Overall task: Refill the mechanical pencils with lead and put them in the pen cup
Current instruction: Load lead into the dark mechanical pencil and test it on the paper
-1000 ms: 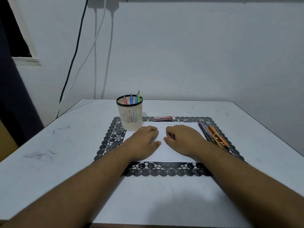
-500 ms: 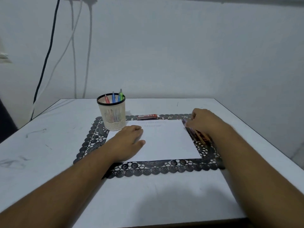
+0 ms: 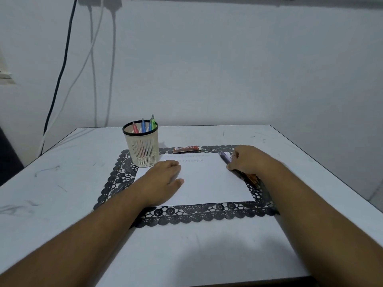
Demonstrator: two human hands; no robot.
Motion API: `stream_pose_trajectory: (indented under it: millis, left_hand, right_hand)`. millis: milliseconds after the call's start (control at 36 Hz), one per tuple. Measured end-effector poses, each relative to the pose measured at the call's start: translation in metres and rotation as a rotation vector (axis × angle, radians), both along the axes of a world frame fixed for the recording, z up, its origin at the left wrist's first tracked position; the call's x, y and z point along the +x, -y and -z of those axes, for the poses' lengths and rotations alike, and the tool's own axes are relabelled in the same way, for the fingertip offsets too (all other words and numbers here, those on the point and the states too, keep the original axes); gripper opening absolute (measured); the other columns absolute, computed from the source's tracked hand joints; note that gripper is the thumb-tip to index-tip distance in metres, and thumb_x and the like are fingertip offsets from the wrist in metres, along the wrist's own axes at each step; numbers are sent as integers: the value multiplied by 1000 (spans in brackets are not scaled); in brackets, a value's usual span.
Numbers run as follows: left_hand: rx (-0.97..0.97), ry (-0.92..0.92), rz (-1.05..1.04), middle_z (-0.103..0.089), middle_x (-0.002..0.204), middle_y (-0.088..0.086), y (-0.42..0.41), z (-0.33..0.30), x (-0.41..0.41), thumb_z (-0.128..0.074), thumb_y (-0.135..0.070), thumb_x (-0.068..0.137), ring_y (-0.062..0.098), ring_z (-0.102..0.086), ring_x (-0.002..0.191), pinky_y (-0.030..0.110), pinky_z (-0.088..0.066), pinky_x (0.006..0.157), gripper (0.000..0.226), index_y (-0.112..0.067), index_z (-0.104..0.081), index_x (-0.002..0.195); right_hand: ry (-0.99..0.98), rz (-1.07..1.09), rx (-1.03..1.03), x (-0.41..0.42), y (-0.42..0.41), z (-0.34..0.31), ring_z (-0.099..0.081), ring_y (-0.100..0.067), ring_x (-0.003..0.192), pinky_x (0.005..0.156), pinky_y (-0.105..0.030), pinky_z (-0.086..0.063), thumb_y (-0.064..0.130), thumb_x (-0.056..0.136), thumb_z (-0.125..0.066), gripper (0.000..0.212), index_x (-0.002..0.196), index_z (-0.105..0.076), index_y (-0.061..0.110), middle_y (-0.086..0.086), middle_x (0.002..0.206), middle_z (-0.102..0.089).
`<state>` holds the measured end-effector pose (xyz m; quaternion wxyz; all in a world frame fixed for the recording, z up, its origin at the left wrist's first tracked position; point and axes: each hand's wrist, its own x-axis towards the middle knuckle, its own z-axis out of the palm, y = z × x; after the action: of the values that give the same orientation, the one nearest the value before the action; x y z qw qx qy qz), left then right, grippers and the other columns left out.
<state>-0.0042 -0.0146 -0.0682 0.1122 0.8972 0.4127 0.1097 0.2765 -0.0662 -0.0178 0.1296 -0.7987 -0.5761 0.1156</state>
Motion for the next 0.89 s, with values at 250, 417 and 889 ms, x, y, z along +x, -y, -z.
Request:
stream_pose_trajectory:
  millis: [250,417,889]
  left_hand:
    - [1,-7,8,-31,163,-5,1,-1,-1,-44,-44,107,14,-23,148,32,-22,122,50,-12,-49,145]
    - [-2,-17,12,-32,162,-5,0,-1,-1,-44,-43,107,14,-24,147,32,-23,121,48,-10,-52,141]
    - [13,58,24,-38,154,-5,3,-3,-1,-50,-41,104,14,-25,145,35,-30,117,46,-11,-51,140]
  right_hand:
    - [33,27,22,-4,-2,1,-60,-25,80,70,-34,-49,36,78,-79,28,83,-63,13,-6,94,-64]
    - [78,11,39,-10,-2,-1,-63,-26,98,79,-36,-53,40,79,-80,33,68,-52,28,-3,105,-60]
    - [27,-70,125,-23,-13,5,-51,-23,64,56,-31,-36,34,94,-71,43,62,-47,18,0,68,-57]
